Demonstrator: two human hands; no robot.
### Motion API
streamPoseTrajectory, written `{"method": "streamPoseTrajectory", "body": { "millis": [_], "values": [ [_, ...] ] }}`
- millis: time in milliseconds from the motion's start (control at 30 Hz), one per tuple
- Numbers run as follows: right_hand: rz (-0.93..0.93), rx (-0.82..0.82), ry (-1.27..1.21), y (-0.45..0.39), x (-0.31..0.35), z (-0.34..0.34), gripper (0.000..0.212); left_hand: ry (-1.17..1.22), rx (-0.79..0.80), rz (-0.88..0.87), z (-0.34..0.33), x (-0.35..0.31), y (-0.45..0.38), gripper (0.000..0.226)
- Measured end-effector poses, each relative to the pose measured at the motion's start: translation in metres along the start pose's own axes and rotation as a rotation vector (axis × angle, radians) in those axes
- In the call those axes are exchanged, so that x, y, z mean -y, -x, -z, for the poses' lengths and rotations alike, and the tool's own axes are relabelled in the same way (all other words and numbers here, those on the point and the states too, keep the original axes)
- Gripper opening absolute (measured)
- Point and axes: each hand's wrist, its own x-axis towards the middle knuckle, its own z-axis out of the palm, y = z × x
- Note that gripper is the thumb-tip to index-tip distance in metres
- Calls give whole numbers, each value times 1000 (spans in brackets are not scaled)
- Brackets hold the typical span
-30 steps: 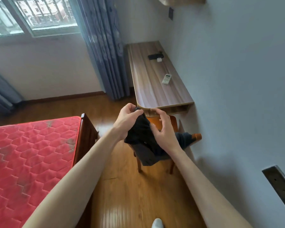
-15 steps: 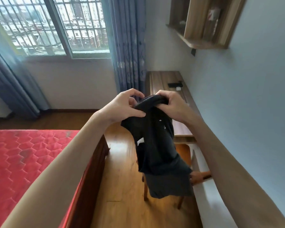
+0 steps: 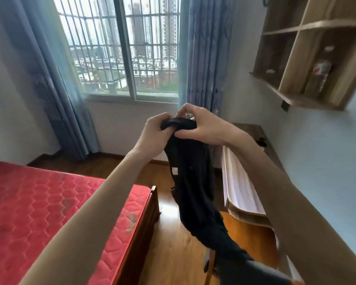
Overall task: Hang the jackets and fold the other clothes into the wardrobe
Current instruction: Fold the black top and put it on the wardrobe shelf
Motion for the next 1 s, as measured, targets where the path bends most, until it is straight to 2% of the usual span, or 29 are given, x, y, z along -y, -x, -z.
{"method": "streamPoseTrajectory", "body": {
  "millis": [67, 200, 300, 433, 533, 667, 833, 1000],
  "values": [
    [31, 9, 69, -23, 22, -8, 28, 53, -57, 17, 32, 13, 1, 13],
    [117, -96, 188, -68, 62, -32, 18, 192, -144, 74, 100, 40, 11, 14],
    [172, -174, 108, -107, 93, -61, 20, 290, -115, 102, 142, 56, 26, 21],
    [222, -277, -50, -161, 125, -101, 16, 236, -113, 126, 180, 84, 52, 17],
    [232, -317, -203, -193, 141, -130, 17, 194, -44, 151, 203, 109, 73, 17],
    [201, -305, -329, -230, 150, -165, 24, 46, -47, 218, 245, 146, 99, 11],
    [112, -194, -460, -269, 138, -206, 25, -149, -224, 401, 326, 194, 141, 8],
    [71, 6, -474, -317, 114, -260, 35, -349, -384, 516, 405, 216, 168, 21]
  ]
}}
